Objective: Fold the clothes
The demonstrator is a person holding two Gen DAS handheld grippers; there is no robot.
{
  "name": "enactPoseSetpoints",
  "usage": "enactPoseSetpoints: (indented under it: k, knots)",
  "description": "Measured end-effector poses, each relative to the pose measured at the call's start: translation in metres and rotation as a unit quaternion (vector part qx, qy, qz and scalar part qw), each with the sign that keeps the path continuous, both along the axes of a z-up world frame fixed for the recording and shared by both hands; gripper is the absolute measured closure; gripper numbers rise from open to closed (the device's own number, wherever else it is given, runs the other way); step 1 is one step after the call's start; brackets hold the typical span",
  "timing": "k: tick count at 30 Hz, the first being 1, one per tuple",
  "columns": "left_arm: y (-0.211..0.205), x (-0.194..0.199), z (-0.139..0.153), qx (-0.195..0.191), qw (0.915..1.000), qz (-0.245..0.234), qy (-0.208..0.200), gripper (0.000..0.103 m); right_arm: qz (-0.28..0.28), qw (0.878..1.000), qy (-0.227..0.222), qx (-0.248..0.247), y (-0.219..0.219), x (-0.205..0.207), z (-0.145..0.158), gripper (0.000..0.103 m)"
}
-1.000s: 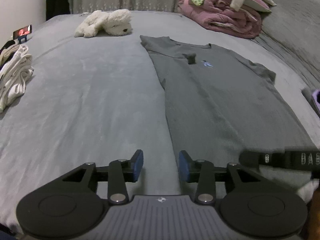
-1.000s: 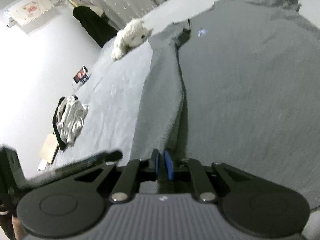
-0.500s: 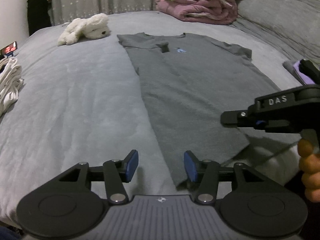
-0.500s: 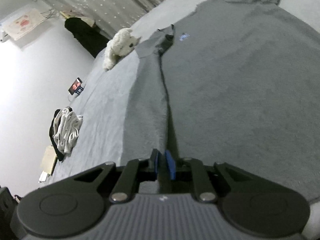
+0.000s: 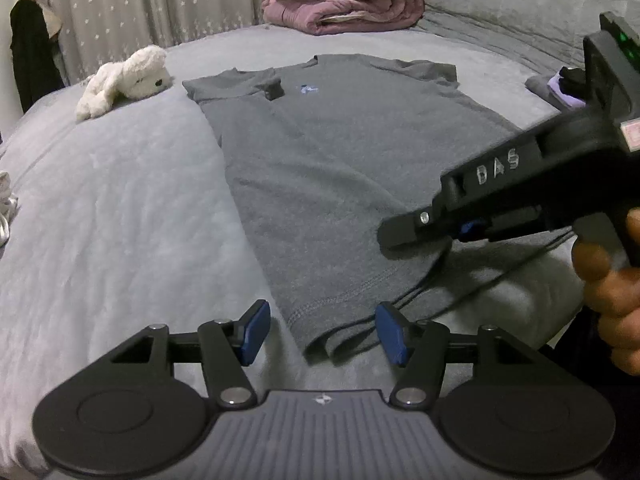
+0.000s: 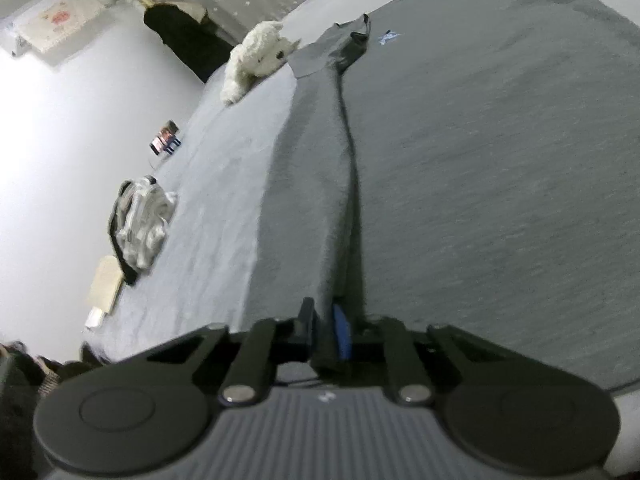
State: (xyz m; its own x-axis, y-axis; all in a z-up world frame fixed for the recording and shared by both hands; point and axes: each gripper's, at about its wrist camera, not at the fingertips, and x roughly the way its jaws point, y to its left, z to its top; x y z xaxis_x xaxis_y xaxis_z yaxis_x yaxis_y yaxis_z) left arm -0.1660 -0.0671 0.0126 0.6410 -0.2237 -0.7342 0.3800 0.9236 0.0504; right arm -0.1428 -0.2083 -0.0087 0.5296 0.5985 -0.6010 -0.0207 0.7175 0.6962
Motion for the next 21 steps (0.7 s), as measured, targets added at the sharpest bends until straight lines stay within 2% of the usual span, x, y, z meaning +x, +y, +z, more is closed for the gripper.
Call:
enactPoseSetpoints:
  k: [4,8,11,12,13,14,15,18,21]
  knots:
    - [-0.005,-0.005,0.002,0.006,0.9997,-0.01,-0.019,0.045,-0.015,0.995,-0.004,0.099,-0.013,-0.002,0.006,0.095]
    - [-0.011,-0.009,0.006,0.012,0.9989,-0.021,-0.04,0.044,-0.019,0.991,-0.013,0.133,-0.012,-0.003,0.013,0.095]
    - [-0.016,-0.005,0.003,0.031,0.9981,-0.005,-0.053,0.044,-0.019,0.988,-0.01,0.156,-0.011,-0.003,0.013,0.095]
    - [-0.016,-0.001,0.001,0.039,0.9977,0.01,-0.054,0.048,-0.019,0.988,-0.011,0.154,-0.012,-0.003,0.013,0.095]
    - [-0.015,0.004,0.0,0.047,0.9971,0.025,-0.055,0.056,-0.02,0.988,-0.011,0.152,-0.013,-0.003,0.013,0.095]
    - [-0.013,0.006,-0.001,0.048,0.9967,0.038,-0.053,0.083,-0.023,0.988,-0.009,0.15,-0.015,-0.002,0.014,0.095]
    - [-0.008,0.008,0.0,0.041,0.9967,0.049,-0.05,0.097,-0.025,0.989,-0.008,0.148,-0.017,-0.001,0.013,0.095]
    - [0.005,0.006,0.005,0.024,0.9957,0.072,-0.052,0.097,-0.026,0.993,-0.001,0.117,-0.017,-0.001,0.012,0.095]
    - [0.006,-0.004,0.01,0.041,0.9934,0.081,-0.071,0.097,-0.014,0.996,0.015,0.092,-0.007,-0.003,0.008,0.095]
